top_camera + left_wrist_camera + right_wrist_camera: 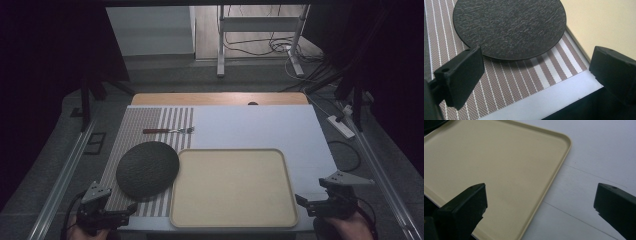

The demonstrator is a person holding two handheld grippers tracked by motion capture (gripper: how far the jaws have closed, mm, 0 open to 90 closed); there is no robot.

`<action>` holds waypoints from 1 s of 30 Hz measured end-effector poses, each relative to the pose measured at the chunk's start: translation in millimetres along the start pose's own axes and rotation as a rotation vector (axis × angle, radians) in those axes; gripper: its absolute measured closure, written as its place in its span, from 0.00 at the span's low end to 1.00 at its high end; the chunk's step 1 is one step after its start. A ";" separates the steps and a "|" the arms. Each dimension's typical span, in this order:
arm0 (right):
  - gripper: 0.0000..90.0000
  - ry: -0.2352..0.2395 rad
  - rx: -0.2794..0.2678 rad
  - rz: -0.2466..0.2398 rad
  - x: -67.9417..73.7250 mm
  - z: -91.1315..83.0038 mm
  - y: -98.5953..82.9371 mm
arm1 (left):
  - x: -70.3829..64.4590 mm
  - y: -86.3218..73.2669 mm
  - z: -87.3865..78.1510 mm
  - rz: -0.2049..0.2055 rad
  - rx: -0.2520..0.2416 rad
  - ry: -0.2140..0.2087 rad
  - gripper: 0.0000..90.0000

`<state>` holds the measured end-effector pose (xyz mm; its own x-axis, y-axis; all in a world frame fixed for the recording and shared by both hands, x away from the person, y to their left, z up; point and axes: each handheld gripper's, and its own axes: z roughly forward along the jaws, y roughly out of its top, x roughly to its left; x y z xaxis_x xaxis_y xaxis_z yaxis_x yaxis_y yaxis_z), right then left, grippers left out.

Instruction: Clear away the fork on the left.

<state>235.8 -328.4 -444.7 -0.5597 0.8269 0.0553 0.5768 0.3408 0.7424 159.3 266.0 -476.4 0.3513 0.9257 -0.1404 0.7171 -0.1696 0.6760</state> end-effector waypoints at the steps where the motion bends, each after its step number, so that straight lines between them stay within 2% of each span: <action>1: 0.00 -0.001 0.001 -0.006 0.1 -0.2 -0.1 | 0.4 0.0 0.0 0.000 0.001 -0.006 0.01; 10: 0.00 -0.009 0.005 0.011 -1.5 0.0 -0.1 | 3.2 0.0 0.5 -0.009 0.003 -0.043 0.01; 22: 0.00 0.003 0.011 0.011 -2.1 0.4 -0.2 | 3.9 0.6 1.5 -0.010 0.014 -0.056 0.01; 30: 0.00 0.005 0.015 0.004 -1.5 0.9 0.1 | 1.3 3.0 1.6 0.016 0.017 -0.084 0.00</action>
<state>237.2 -329.2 -445.3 -0.5601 0.8261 0.0620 0.5883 0.3439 0.7319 162.9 266.2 -475.7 0.4113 0.8914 -0.1905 0.7213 -0.1905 0.6660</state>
